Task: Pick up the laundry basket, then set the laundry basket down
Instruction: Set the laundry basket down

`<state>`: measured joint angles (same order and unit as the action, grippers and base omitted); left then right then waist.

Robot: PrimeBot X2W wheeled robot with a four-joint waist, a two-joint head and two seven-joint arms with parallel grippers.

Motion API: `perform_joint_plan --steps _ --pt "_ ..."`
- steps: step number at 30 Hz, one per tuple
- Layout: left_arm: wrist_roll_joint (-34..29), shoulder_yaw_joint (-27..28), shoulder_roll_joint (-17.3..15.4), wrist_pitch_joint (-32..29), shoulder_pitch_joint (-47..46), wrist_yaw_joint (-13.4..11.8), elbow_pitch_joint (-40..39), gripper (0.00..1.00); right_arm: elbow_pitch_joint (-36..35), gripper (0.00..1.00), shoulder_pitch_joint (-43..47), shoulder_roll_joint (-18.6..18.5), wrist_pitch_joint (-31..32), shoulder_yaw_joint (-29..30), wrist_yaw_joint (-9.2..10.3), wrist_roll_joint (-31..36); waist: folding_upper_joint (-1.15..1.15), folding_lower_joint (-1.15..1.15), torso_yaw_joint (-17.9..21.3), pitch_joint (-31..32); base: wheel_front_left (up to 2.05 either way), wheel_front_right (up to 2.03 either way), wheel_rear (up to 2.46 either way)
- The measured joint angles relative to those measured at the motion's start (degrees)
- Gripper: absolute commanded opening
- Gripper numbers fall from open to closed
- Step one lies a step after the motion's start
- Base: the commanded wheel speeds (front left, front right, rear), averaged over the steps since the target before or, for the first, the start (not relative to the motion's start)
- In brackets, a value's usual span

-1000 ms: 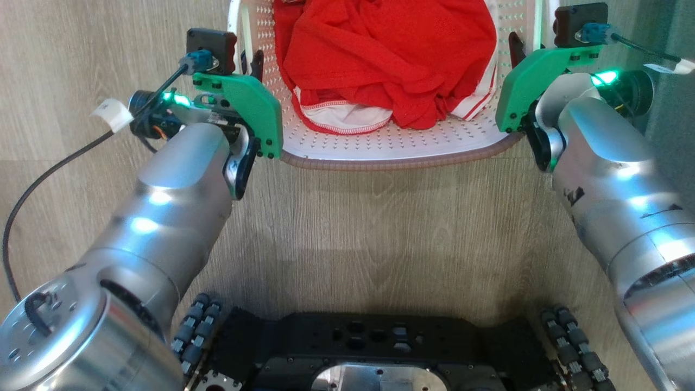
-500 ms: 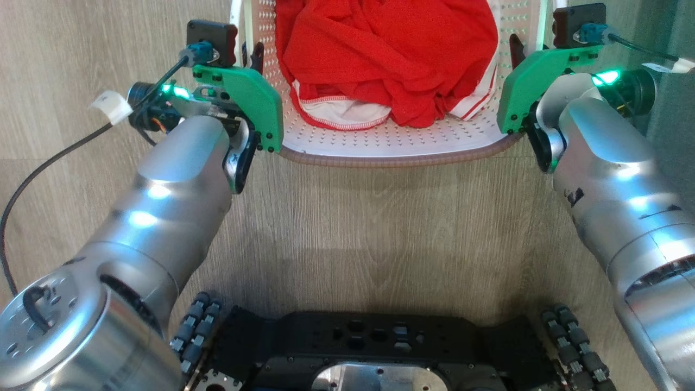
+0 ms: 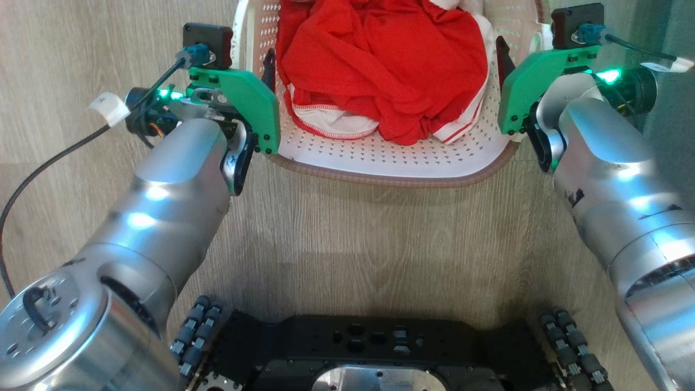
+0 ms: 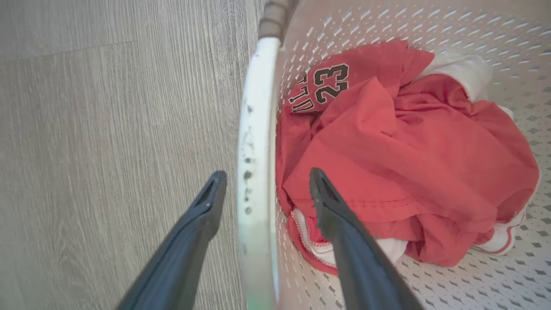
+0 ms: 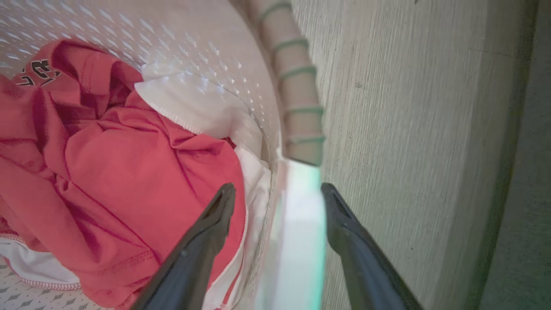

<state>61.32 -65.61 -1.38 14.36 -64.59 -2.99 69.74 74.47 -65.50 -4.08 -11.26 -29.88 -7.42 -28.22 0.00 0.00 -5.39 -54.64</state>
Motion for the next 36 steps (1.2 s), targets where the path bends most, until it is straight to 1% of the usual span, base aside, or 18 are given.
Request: perform_joint_plan --steps 8,11,15,18,21,24,30,34,36 --pt "1.3 0.9 0.0 0.1 0.2 -0.5 0.5 1.00 0.0 1.00 -0.1 0.0 -1.8 -0.5 0.00 0.0 0.00 0.00 0.3 2.2 0.00 0.00 0.00" --pt "1.0 2.3 0.0 0.1 0.2 -0.7 -0.2 1.00 -0.1 1.00 -0.1 0.0 -2.5 -0.5 0.00 0.0 0.00 0.00 0.4 3.4 0.00 0.00 0.00" --pt "-2.1 6.2 -0.5 0.1 0.8 -1.2 -3.1 1.00 -0.6 1.00 -0.2 0.0 -3.0 -0.2 0.00 0.1 0.01 0.00 0.6 5.4 0.00 0.00 0.00" --pt "-5.4 10.1 -1.4 0.1 3.3 -2.2 -6.7 1.00 -2.2 1.00 -0.2 0.0 -3.0 0.9 0.00 1.1 0.00 0.00 0.7 7.2 0.00 0.00 0.00" --pt "-9.4 14.6 -2.5 0.1 6.8 -2.8 -10.4 1.00 -5.8 1.00 0.2 0.0 -3.0 3.4 0.00 3.0 0.01 0.00 1.0 9.4 0.00 0.00 0.00" --pt "-14.0 19.1 -3.2 0.1 10.7 -2.9 -14.6 1.00 -9.7 1.00 2.2 -0.1 -3.0 6.5 0.00 5.4 0.01 0.00 1.1 11.9 0.00 0.00 0.00" --pt "-23.8 29.2 -3.5 0.1 19.3 -3.0 -23.8 1.00 -16.9 1.00 11.8 -0.1 -3.0 12.4 0.00 10.4 0.01 0.00 1.3 17.8 0.00 0.00 0.00" --pt "-30.0 35.0 -3.5 0.1 26.5 -2.2 -29.3 1.00 -22.8 1.00 17.8 0.0 -3.0 15.9 0.00 13.2 0.01 -0.01 1.3 22.4 0.00 0.00 0.00" --pt "-33.6 37.2 -3.4 0.1 30.0 -2.2 -32.4 1.00 -26.0 1.00 20.7 0.0 -3.0 17.4 0.00 14.2 0.01 -0.01 1.2 24.8 0.00 0.00 0.00"
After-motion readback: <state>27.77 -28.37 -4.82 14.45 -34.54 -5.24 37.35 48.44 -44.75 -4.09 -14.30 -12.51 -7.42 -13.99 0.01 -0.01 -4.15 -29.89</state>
